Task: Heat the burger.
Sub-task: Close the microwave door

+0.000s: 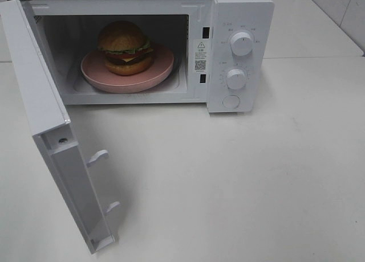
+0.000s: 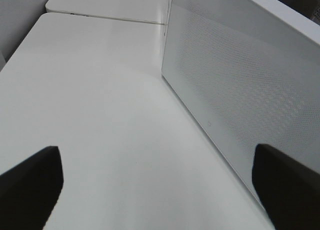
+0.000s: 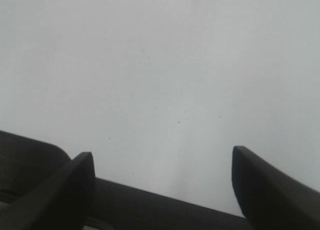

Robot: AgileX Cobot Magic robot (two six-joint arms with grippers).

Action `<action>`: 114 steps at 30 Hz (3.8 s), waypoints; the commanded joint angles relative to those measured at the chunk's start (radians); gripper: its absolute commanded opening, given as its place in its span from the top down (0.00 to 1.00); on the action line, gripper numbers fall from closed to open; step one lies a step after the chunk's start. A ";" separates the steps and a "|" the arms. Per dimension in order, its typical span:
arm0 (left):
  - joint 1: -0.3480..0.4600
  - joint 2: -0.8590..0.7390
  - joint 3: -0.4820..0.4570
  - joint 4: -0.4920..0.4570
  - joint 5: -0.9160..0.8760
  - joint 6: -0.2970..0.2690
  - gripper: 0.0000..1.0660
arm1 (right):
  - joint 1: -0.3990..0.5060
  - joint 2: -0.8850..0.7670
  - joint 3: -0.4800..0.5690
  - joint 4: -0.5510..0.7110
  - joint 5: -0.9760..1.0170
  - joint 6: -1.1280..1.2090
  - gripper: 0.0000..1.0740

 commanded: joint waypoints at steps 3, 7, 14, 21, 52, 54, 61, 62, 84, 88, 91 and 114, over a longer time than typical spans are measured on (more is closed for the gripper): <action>0.006 -0.007 0.001 -0.001 -0.008 0.000 0.08 | -0.116 -0.122 0.067 0.000 -0.062 0.010 0.33; 0.006 -0.007 0.001 -0.001 -0.008 0.000 0.08 | -0.184 -0.206 0.078 0.006 -0.076 0.016 0.33; 0.006 -0.007 0.001 -0.001 -0.008 0.000 0.08 | -0.273 -0.358 0.078 0.022 -0.075 0.016 0.33; 0.006 -0.007 0.001 -0.001 -0.008 0.000 0.08 | -0.321 -0.465 0.078 0.024 -0.075 0.020 0.33; 0.006 -0.007 0.001 -0.001 -0.008 0.000 0.08 | -0.333 -0.466 0.078 0.024 -0.075 0.024 0.33; 0.006 -0.007 0.001 -0.001 -0.008 0.000 0.08 | -0.333 -0.466 0.078 0.024 -0.075 0.024 0.33; 0.006 -0.007 0.001 -0.001 -0.008 0.000 0.08 | -0.333 -0.466 0.078 0.024 -0.075 0.024 0.33; 0.006 -0.007 0.001 -0.001 -0.008 0.000 0.08 | -0.333 -0.466 0.078 0.024 -0.075 0.024 0.33; 0.006 -0.007 0.001 -0.001 -0.008 -0.004 0.08 | -0.333 -0.466 0.078 0.024 -0.075 0.024 0.33; 0.006 -0.007 -0.019 -0.032 -0.029 -0.004 0.08 | -0.333 -0.466 0.078 0.024 -0.075 0.024 0.33; 0.006 -0.003 -0.033 -0.034 -0.076 -0.004 0.08 | -0.333 -0.466 0.078 0.024 -0.075 0.024 0.33; 0.006 0.325 0.136 -0.008 -0.653 -0.003 1.00 | -0.333 -0.466 0.078 0.024 -0.075 0.024 0.33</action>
